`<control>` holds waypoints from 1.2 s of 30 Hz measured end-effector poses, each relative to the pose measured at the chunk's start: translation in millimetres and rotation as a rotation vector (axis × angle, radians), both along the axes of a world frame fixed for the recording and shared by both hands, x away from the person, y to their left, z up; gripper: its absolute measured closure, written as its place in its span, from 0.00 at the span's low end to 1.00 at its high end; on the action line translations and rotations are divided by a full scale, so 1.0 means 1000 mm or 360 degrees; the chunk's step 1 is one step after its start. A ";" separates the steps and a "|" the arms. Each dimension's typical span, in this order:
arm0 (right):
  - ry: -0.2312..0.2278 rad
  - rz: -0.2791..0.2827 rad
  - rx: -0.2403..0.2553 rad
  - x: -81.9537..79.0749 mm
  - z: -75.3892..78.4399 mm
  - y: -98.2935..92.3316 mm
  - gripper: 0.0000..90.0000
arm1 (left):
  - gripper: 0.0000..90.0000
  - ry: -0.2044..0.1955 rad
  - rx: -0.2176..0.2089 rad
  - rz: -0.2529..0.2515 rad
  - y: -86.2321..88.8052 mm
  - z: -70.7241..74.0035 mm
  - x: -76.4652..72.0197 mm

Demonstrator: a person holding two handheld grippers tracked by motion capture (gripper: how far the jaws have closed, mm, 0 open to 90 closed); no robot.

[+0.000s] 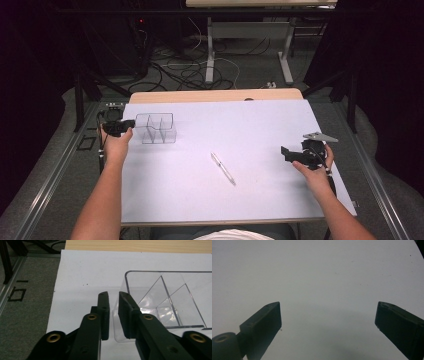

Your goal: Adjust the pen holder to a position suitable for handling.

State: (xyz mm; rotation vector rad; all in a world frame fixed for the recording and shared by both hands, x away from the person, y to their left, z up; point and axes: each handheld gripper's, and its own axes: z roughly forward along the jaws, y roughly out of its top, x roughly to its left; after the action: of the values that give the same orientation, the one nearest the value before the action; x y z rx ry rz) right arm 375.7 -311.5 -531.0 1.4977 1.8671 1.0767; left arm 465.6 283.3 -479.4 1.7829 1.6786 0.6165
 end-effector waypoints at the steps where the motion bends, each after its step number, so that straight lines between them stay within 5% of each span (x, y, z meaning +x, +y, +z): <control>1: 0.0002 0.0000 0.0000 0.000 0.000 0.000 0.07 | 0.94 -0.0002 0.0006 -0.0008 -0.001 0.000 0.000; 16: 0.0013 0.0013 0.0000 0.001 -0.001 0.002 0.08 | 1.00 0.0000 -0.0016 -0.0047 -0.008 0.000 -0.002; 36: 0.0029 0.0027 0.0003 0.002 -0.003 0.003 0.08 | 1.00 -0.0057 -0.0011 -0.0212 -0.054 -0.003 0.001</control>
State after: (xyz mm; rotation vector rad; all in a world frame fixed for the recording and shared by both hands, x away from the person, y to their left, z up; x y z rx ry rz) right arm 377.5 -308.5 -534.2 1.5005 1.8949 1.0760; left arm 466.5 228.9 -482.6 1.8504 1.5221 0.5794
